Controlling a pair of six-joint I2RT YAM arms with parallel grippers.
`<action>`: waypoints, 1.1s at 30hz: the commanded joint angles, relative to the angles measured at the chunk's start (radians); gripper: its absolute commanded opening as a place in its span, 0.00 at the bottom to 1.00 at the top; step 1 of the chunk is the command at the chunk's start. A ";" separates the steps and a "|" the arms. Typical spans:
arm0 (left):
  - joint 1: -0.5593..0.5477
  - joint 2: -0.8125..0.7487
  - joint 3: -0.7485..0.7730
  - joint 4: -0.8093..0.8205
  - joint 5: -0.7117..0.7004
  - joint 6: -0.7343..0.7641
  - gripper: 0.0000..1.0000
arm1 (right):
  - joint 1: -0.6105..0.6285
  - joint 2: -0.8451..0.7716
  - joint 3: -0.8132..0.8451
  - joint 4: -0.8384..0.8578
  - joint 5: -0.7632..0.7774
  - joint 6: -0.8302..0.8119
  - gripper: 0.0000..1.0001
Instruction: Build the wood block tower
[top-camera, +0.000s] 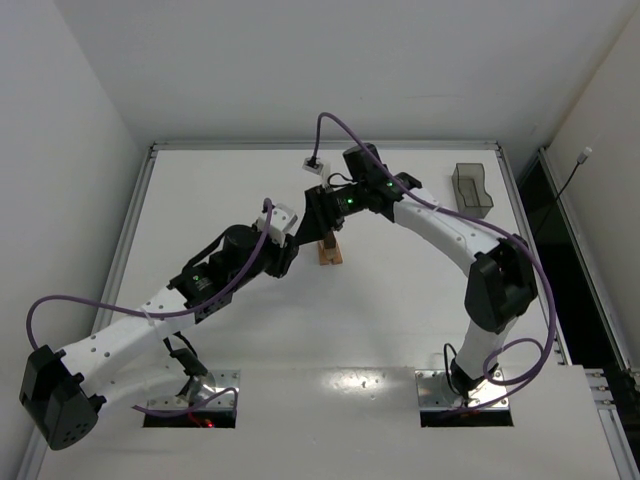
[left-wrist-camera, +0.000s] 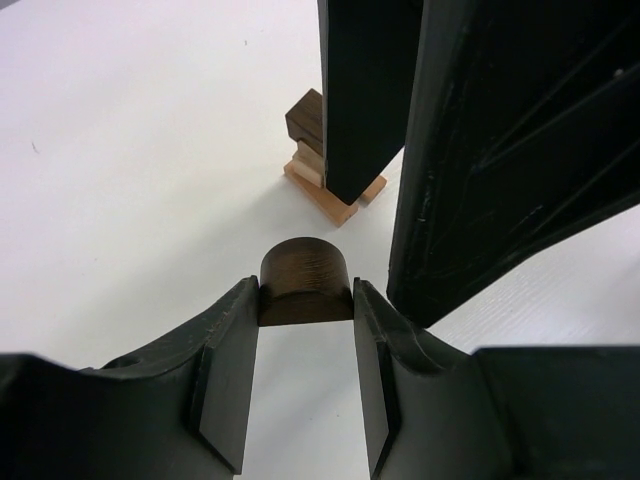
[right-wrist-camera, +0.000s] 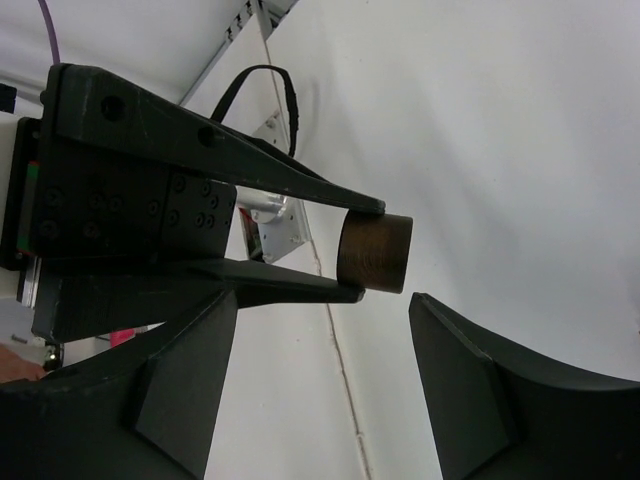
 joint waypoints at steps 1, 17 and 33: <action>0.000 -0.018 0.031 0.056 -0.017 0.004 0.00 | -0.009 -0.038 0.017 0.006 -0.028 -0.009 0.67; 0.000 -0.018 0.049 0.047 0.034 -0.015 0.00 | -0.009 0.003 0.028 -0.051 0.033 -0.070 0.65; 0.000 -0.018 0.049 0.047 0.071 -0.026 0.00 | 0.010 0.041 0.057 -0.051 0.033 -0.070 0.61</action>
